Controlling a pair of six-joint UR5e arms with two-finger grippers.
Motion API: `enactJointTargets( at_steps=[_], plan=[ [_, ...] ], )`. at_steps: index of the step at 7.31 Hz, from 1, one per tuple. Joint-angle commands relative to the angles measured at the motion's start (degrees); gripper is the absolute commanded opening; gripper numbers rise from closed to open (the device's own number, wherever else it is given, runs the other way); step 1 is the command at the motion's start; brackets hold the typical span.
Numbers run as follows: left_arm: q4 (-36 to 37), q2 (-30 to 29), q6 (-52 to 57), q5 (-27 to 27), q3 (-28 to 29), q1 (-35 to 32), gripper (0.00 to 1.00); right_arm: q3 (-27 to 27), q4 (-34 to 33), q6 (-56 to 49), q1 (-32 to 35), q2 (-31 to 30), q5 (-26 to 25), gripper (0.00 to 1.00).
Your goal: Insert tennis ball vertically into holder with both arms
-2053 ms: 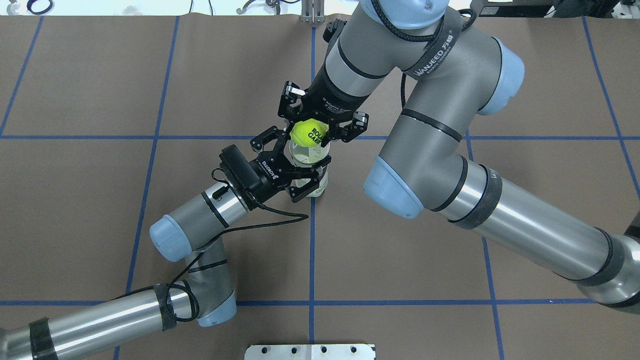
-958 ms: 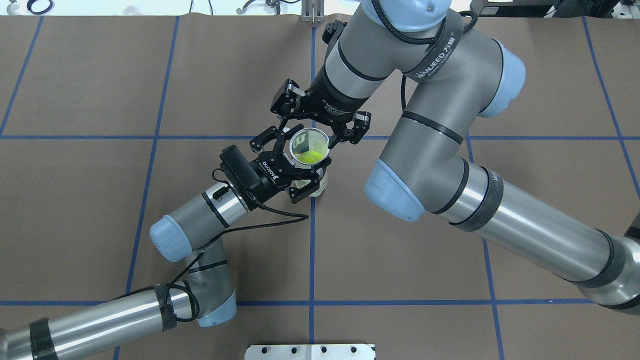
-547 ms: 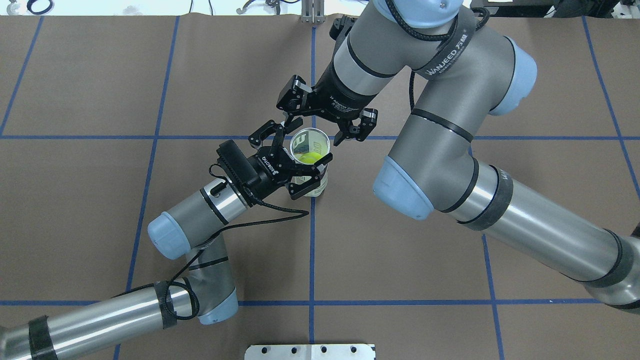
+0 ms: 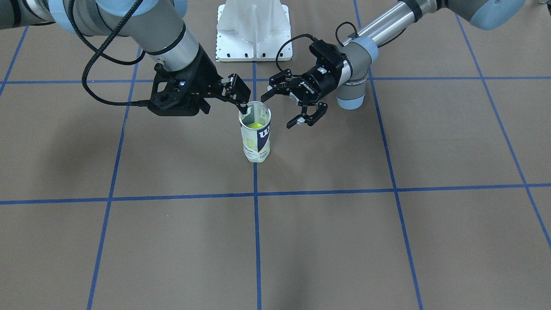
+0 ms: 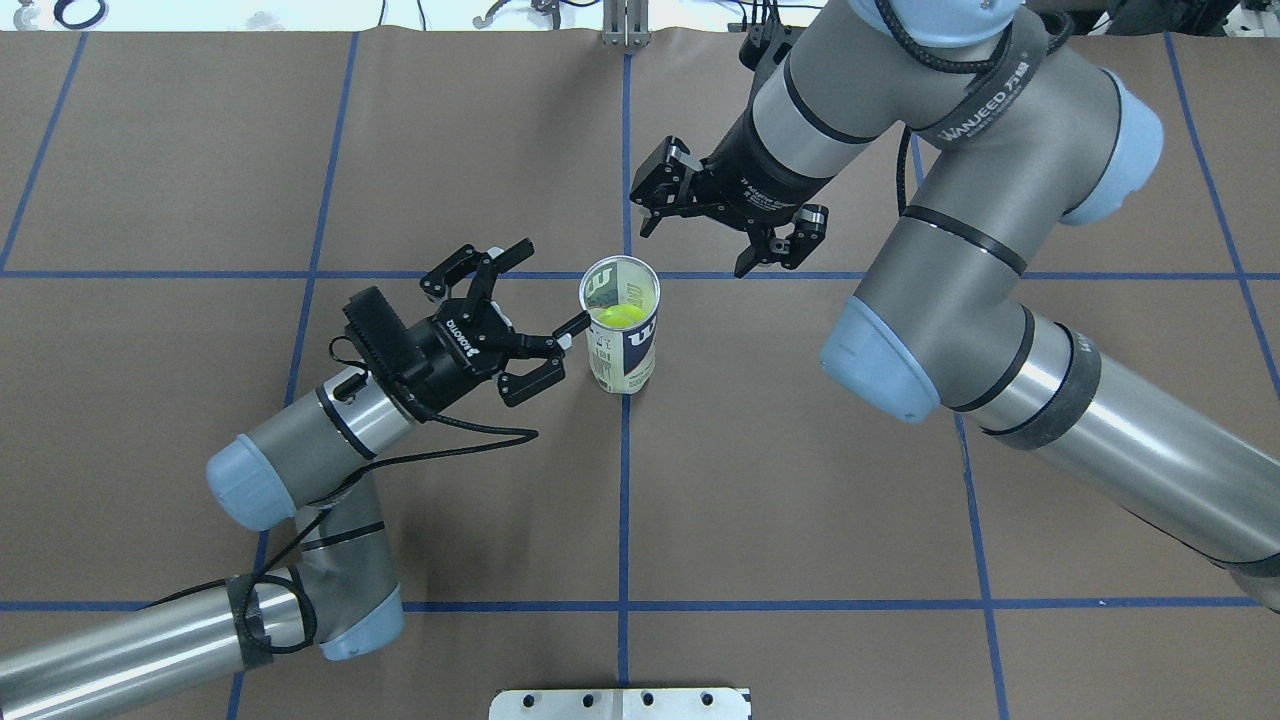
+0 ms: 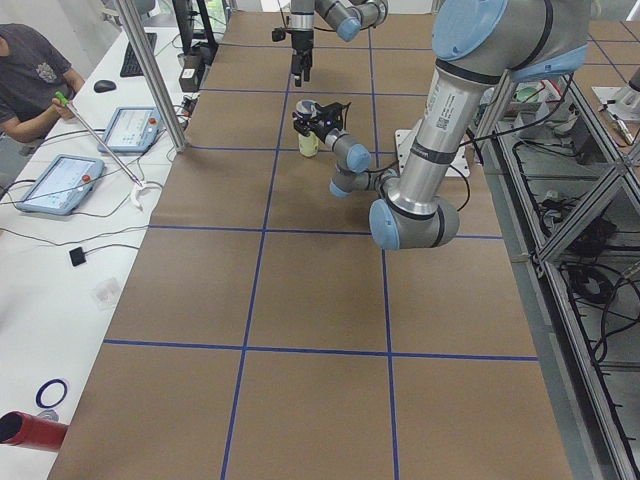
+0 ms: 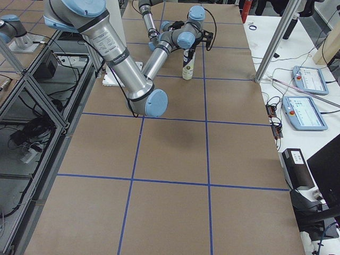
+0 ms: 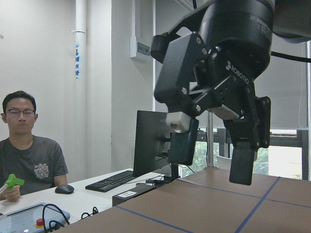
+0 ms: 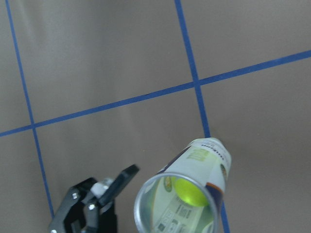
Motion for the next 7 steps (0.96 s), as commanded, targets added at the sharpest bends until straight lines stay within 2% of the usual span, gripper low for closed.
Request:
enactJointTargets(
  at_steps=[1,3,4,6,7],
  plan=[
    [-0.75,6.18,-5.72,-0.29,-1.38,-1.86,0.99,1.68,-0.01,-5.44,2.58,-4.84,0.13,0.99],
    [-0.76,12.67,-6.9,-0.38,-1.38,-6.95,1.0,4.14,0.08,-14.66,6.52,-12.21,0.48,0.99],
    [-0.23,15.14,-10.91,-0.38,-0.77,-9.76,1.0,4.16,0.08,-20.89,8.63,-15.82,0.48,0.99],
    [3.8,21.21,-15.6,-0.56,-0.07,-12.32,1.0,3.46,-0.1,-32.41,12.85,-20.93,0.13,0.99],
    [8.25,21.84,-15.6,-0.64,-0.06,-15.47,1.0,3.19,-0.1,-36.29,14.26,-22.26,-0.04,0.99]
  ],
)
